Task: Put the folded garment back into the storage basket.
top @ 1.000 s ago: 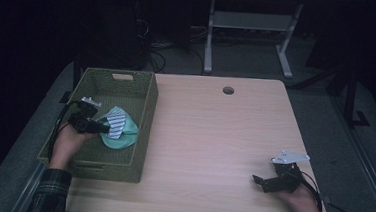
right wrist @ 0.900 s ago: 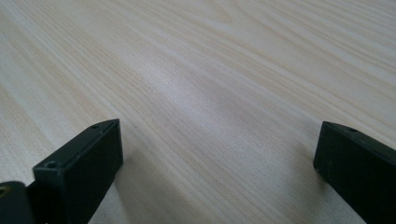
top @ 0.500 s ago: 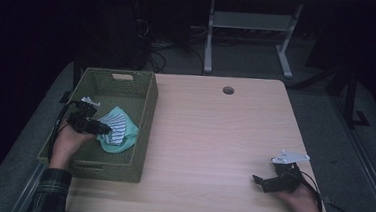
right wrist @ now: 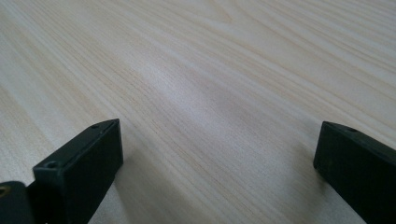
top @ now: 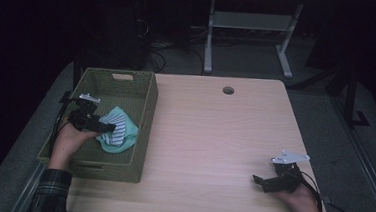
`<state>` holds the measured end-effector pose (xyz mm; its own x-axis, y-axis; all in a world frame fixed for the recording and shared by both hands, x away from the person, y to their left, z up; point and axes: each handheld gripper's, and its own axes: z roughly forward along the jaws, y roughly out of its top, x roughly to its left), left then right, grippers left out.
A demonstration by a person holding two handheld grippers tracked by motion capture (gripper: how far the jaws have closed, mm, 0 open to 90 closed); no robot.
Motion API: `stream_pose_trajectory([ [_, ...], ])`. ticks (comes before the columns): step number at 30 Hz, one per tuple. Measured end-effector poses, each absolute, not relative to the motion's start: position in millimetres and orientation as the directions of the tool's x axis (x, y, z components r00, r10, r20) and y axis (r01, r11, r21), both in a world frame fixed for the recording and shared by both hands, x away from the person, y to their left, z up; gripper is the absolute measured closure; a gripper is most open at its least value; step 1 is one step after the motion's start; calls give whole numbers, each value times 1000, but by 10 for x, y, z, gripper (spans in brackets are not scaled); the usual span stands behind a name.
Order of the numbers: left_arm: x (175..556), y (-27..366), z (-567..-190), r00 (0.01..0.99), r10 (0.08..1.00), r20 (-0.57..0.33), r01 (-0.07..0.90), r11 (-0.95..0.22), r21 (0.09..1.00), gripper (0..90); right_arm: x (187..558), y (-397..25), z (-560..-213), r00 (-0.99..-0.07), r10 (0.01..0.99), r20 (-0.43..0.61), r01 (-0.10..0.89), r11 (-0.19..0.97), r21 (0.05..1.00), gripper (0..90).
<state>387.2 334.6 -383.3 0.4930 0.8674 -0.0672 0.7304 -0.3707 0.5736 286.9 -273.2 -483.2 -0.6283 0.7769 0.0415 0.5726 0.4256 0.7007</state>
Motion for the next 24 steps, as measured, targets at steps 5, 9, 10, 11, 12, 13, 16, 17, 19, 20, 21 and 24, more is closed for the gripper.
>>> stream_pose_trajectory([
  [5, 3829, 3198, -3697, 512, 856, -78, 707, -368, 604, 177, 2870, -2733, -4833, -629, 776, 40, 571, 426, 701, 10],
  [9, 3789, 3073, -3587, 534, 841, -83, 680, -369, 633, 177, 2863, -2728, -4831, -624, 780, 45, 576, 421, 701, 11],
  [10, 3777, 3041, -3558, 542, 836, -82, 672, -373, 640, 177, 2863, -2728, -4832, -624, 780, 45, 576, 421, 701, 11],
  [11, 3763, 2994, -3528, 548, 831, -90, 663, -367, 652, 177, 2863, -2728, -4831, -625, 780, 45, 576, 421, 701, 10],
  [12, 3758, 2981, -3514, 554, 828, -88, 659, -372, 653, 177, 2863, -2728, -4831, -623, 781, 45, 577, 420, 701, 11],
  [13, 3744, 2940, -3485, 564, 821, -92, 648, -371, 665, 177, 2862, -2728, -4831, -623, 781, 44, 577, 420, 701, 10],
  [16, 3716, 2832, -3433, 589, 803, -97, 629, -379, 678, 178, 2862, -2728, -4831, -623, 781, 45, 577, 420, 701, 10],
  [17, 3703, 2793, -3417, 593, 799, -99, 625, -379, 682, 178, 2863, -2729, -4831, -623, 781, 44, 576, 421, 701, 10],
  [19, 3680, 2714, -3387, 607, 787, -110, 618, -380, 688, 178, 2863, -2729, -4831, -624, 780, 43, 575, 421, 701, 11],
  [20, 3673, 2677, -3373, 616, 780, -112, 612, -384, 691, 178, 2864, -2729, -4832, -624, 780, 42, 574, 422, 702, 11],
  [21, 3664, 2641, -3359, 624, 773, -114, 606, -386, 695, 178, 2863, -2728, -4831, -624, 780, 45, 576, 420, 701, 11],
  [24, 3640, 2539, -3324, 640, 758, -123, 593, -387, 706, 178, 2864, -2729, -4832, -625, 779, 44, 575, 421, 701, 11],
])
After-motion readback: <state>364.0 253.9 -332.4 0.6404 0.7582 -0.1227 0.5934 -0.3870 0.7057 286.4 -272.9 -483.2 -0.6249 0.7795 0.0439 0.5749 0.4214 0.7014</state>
